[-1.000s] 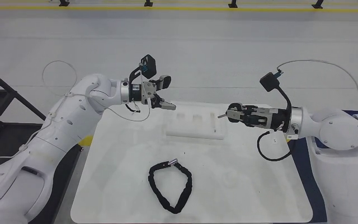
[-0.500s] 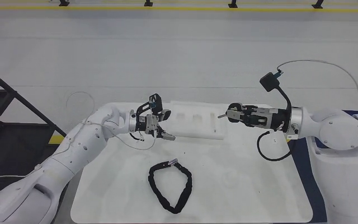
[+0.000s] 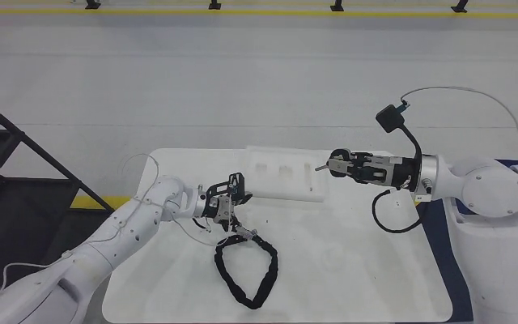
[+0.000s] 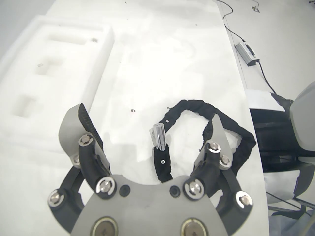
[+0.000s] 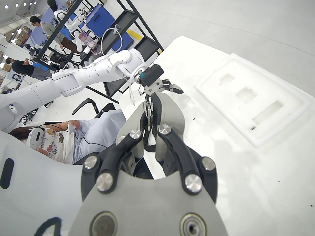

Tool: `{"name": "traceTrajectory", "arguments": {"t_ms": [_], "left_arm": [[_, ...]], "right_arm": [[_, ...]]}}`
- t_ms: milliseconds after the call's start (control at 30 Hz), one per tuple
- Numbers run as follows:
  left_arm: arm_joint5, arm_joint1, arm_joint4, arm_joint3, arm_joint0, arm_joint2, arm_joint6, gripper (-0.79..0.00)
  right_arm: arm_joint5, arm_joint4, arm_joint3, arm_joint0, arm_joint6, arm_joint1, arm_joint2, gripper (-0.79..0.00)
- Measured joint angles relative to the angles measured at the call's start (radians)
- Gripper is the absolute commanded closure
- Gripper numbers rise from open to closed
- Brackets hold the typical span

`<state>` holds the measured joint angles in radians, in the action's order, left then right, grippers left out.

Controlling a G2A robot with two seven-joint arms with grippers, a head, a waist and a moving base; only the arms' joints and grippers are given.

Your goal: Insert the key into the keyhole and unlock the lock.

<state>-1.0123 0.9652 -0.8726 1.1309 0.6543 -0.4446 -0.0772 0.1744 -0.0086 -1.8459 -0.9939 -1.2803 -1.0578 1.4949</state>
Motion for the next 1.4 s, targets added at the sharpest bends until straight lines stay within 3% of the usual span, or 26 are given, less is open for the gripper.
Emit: {"name": "traceTrajectory", "arguments": {"t_ms": [233,733,867,967,1200,1400], "left_arm": [[0.000,-0.011,0.089,-0.020,-0.055,0.147,-0.007,-0.785],[0.000,-0.011,0.091,-0.021,-0.055,0.149,-0.007,-0.785],[0.040,-0.010,0.076,-0.019,-0.027,0.134,0.015,-0.785],[0.048,-0.011,0.033,-0.035,-0.003,0.113,0.081,-0.785],[0.118,-0.021,-0.240,-0.051,0.074,0.079,0.373,-0.785],[0.174,-0.011,-0.407,-0.095,0.110,0.082,0.544,-0.785]], "right_arm": [[0.000,0.000,0.000,0.000,0.000,0.000,0.000,0.000],[0.000,0.000,0.000,0.000,0.000,0.000,0.000,0.000],[0.000,0.000,0.000,0.000,0.000,0.000,0.000,0.000],[0.000,0.000,0.000,0.000,0.000,0.000,0.000,0.000],[0.000,0.000,0.000,0.000,0.000,0.000,0.000,0.000],[0.000,0.000,0.000,0.000,0.000,0.000,0.000,0.000]]}}
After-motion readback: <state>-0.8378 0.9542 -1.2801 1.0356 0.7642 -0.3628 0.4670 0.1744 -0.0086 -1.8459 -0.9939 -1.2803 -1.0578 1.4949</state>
